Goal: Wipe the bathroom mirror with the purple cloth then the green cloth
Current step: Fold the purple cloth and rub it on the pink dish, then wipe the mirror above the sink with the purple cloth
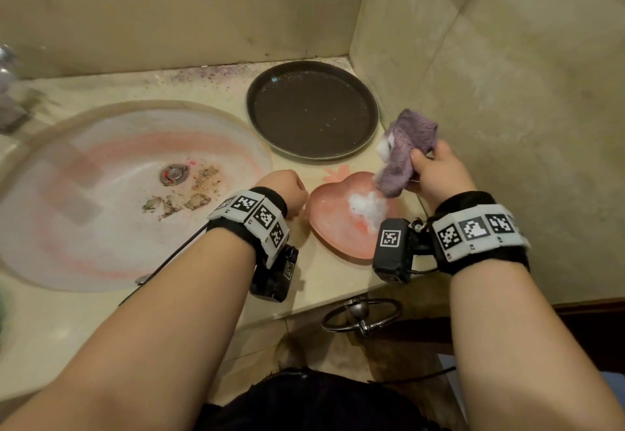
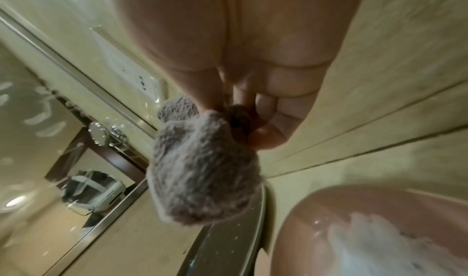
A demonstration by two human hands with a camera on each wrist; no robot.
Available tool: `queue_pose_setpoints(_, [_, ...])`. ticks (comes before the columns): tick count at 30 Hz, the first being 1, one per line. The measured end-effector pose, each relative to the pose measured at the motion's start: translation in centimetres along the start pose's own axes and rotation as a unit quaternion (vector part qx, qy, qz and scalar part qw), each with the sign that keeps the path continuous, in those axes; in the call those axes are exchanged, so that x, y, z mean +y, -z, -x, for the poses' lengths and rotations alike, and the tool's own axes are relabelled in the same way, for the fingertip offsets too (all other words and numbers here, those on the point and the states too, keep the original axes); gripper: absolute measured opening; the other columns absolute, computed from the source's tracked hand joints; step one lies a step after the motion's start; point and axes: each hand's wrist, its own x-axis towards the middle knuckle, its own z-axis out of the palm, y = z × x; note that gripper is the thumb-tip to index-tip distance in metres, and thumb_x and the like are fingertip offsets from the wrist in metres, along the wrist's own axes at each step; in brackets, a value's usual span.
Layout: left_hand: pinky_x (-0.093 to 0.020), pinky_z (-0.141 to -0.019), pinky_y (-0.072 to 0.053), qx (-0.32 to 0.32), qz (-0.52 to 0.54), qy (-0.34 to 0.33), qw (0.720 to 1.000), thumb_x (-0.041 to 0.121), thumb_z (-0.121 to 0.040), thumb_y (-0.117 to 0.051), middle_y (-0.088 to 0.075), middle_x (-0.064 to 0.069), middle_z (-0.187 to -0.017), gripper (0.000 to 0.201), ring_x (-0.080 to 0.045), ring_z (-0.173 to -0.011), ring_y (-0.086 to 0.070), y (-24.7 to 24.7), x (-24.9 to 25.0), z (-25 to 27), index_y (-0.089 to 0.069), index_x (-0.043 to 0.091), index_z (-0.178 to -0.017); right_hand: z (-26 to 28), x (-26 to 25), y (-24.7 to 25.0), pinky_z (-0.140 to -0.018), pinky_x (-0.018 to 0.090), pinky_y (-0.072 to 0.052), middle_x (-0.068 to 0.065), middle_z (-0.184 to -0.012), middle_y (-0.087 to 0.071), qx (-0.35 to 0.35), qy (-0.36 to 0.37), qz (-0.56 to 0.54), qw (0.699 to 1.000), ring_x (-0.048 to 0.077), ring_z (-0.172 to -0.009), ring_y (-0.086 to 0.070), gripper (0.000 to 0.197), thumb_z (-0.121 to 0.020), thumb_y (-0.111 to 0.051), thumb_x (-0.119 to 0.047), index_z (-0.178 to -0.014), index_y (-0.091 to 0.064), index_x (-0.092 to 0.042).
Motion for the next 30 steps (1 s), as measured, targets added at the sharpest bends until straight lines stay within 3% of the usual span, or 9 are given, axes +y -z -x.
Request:
queue_pose_setpoints(4, [-0.042,-0.080,-0.056,0.021,0.015,0.004,1.000,0.012,-0.094,-0.045,-0.070,-0.017,-0.095,0.021,-0.030,-0.089,-0.069,1.8,-0.3,0.7,-0.063,0.002,-0.101,0.6,-2.0,-1.0,-0.086,0.045,-0.051,0.014,-0.118,-0.056,-0.054,0.024,-0.058,0.997,0.029,-0.102,-0.060,0.036,-0.098,-0.038,-0.004,-0.132,-0.040,-0.012])
queue_pose_setpoints(7, [-0.042,-0.081,-0.056,0.046,0.020,0.010,0.999,0.014,-0.094,-0.046,-0.070,-0.014,-0.095,0.019,-0.028,-0.089,-0.069,3.9,-0.4,1.4,-0.061,0.006,-0.101,0.8,-4.3,-1.9,-0.080,0.037,-0.053,0.006,-0.109,-0.059,-0.095,0.039,-0.154,0.983,0.020,-0.090,-0.063,0.033,-0.100,-0.032,-0.004,-0.126,-0.041,-0.023])
queue_pose_setpoints(12, [-0.036,-0.080,-0.055,0.109,0.075,0.009,0.991,0.014,-0.095,-0.045,-0.065,-0.013,-0.093,0.009,-0.027,-0.086,-0.065,8.8,-1.0,3.1,-0.053,0.010,-0.096,1.4,-9.7,-3.2,-0.082,0.039,-0.049,-0.002,-0.102,-0.061,-0.124,0.109,-0.181,0.970,0.016,-0.092,-0.061,0.032,-0.100,-0.034,-0.005,-0.116,-0.047,-0.029])
queue_pose_setpoints(17, [-0.038,-0.084,-0.055,0.127,0.060,0.026,0.990,0.021,-0.097,-0.046,-0.067,-0.010,-0.098,0.015,-0.025,-0.093,-0.066,11.9,-2.2,4.3,-0.056,0.011,-0.103,1.5,-12.4,-4.2,-0.084,0.044,-0.052,0.009,-0.110,-0.063,-0.111,0.115,-0.112,0.981,0.027,-0.100,-0.061,0.029,-0.098,-0.043,-0.012,-0.118,-0.051,-0.030])
queue_pose_setpoints(19, [-0.040,-0.083,-0.055,0.147,0.058,0.026,0.987,0.021,-0.096,-0.046,-0.068,-0.011,-0.097,0.015,-0.026,-0.092,-0.066,14.1,-3.1,4.8,-0.056,0.012,-0.101,1.6,-14.2,-5.3,-0.092,0.051,-0.048,0.011,-0.111,-0.062,-0.102,0.149,-0.025,0.983,0.030,-0.103,-0.060,0.023,-0.092,-0.047,-0.018,-0.111,-0.051,-0.030])
queue_pose_setpoints(23, [-0.039,-0.081,-0.056,0.180,0.048,0.020,0.982,0.020,-0.096,-0.047,-0.068,-0.012,-0.096,0.018,-0.026,-0.091,-0.067,17.5,-5.1,6.1,-0.059,0.009,-0.103,1.4,-17.0,-7.3,-0.090,0.053,-0.048,0.013,-0.110,-0.061,-0.110,0.182,0.081,0.974,0.032,-0.101,-0.060,0.020,-0.090,-0.045,-0.023,-0.109,-0.049,-0.025])
queue_pose_setpoints(25, [-0.039,-0.082,-0.056,0.190,0.043,0.013,0.981,0.022,-0.096,-0.047,-0.068,-0.011,-0.097,0.020,-0.025,-0.090,-0.067,19.2,-5.7,6.8,-0.060,0.009,-0.106,2.5,-18.7,-8.1,-0.079,0.046,-0.054,0.013,-0.103,-0.062,-0.114,0.168,0.029,0.979,0.029,-0.091,-0.061,0.021,-0.094,-0.044,-0.017,-0.114,-0.049,-0.018])
queue_pose_setpoints(28, [-0.036,-0.081,-0.056,0.208,0.054,-0.026,0.976,0.020,-0.096,-0.048,-0.068,-0.011,-0.099,0.022,-0.022,-0.087,-0.066,21.7,-5.9,7.9,-0.061,0.007,-0.108,3.8,-20.5,-9.2,-0.049,0.029,-0.056,0.011,-0.085,-0.064,-0.171,0.089,-0.172,0.966,0.023,-0.073,-0.063,0.020,-0.097,-0.037,-0.004,-0.110,-0.052,-0.008])
queue_pose_setpoints(30, [-0.034,-0.078,-0.056,0.227,0.060,-0.073,0.969,0.018,-0.095,-0.051,-0.068,-0.007,-0.097,0.019,-0.019,-0.085,-0.066,23.3,-5.5,8.8,-0.061,0.007,-0.107,4.7,-21.4,-9.9,-0.051,0.030,-0.057,0.015,-0.087,-0.068,-0.208,0.045,-0.287,0.934,0.024,-0.077,-0.067,0.022,-0.097,-0.036,-0.003,-0.113,-0.051,0.000])
